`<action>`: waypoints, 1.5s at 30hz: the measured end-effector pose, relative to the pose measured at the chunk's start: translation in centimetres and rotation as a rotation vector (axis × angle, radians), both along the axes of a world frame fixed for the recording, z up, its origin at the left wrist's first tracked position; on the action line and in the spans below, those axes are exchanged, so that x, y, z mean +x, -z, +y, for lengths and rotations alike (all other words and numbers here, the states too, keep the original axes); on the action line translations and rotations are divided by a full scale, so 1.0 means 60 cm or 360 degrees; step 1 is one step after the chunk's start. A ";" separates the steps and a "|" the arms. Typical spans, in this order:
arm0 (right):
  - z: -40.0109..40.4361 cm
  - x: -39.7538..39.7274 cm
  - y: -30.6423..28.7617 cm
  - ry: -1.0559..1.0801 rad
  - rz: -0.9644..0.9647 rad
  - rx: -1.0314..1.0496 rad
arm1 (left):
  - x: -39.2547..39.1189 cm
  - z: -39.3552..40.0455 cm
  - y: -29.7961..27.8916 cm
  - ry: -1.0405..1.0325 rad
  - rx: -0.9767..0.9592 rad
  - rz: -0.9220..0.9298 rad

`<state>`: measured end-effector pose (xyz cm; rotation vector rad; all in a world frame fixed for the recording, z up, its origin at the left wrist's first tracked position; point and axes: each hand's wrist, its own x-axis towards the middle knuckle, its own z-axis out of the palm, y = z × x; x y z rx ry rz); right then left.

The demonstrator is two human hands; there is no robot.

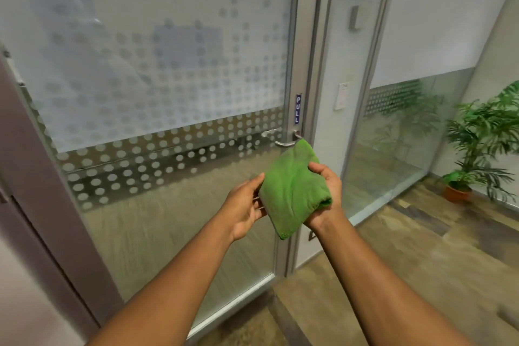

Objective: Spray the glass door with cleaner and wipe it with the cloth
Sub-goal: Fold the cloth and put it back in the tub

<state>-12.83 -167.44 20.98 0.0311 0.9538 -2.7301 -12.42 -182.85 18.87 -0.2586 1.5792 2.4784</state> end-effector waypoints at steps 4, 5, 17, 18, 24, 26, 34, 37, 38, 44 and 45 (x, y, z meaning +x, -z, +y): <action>0.067 0.000 0.011 -0.0018 -0.0035 0.0290 | -0.011 0.054 0.006 -0.0016 -0.0018 0.0110; 0.088 -0.001 0.017 -0.0018 -0.0045 0.0387 | -0.017 0.068 0.007 -0.0016 -0.0079 0.0123; 0.254 -0.060 0.093 0.0249 -0.0097 0.1087 | -0.144 0.189 0.052 0.0068 -0.0617 0.0276; 0.265 -0.069 0.096 0.0267 -0.0110 0.1134 | -0.159 0.199 0.054 0.0084 -0.0634 0.0297; 0.318 -0.125 0.115 0.0393 -0.0345 0.1110 | -0.261 0.237 0.093 0.0582 -0.0528 0.0247; 0.335 -0.137 0.129 0.0428 -0.0463 0.0987 | -0.292 0.251 0.106 0.0712 -0.0539 0.0221; 0.414 -0.152 0.164 0.0449 -0.0583 0.0320 | -0.365 0.360 0.114 0.1074 -0.0627 0.0364; 0.442 -0.152 0.187 0.0271 -0.0667 0.0339 | -0.376 0.422 0.099 0.1264 -0.0666 0.0463; 0.452 -0.151 0.192 0.0250 -0.0706 0.0389 | -0.378 0.446 0.097 0.1300 -0.0698 0.0504; 0.563 -0.150 0.187 0.0715 -0.0633 0.0415 | -0.399 0.586 0.118 0.1282 -0.0733 0.0523; 0.590 -0.150 0.182 0.0781 -0.0607 0.0399 | -0.406 0.614 0.124 0.1281 -0.0731 0.0500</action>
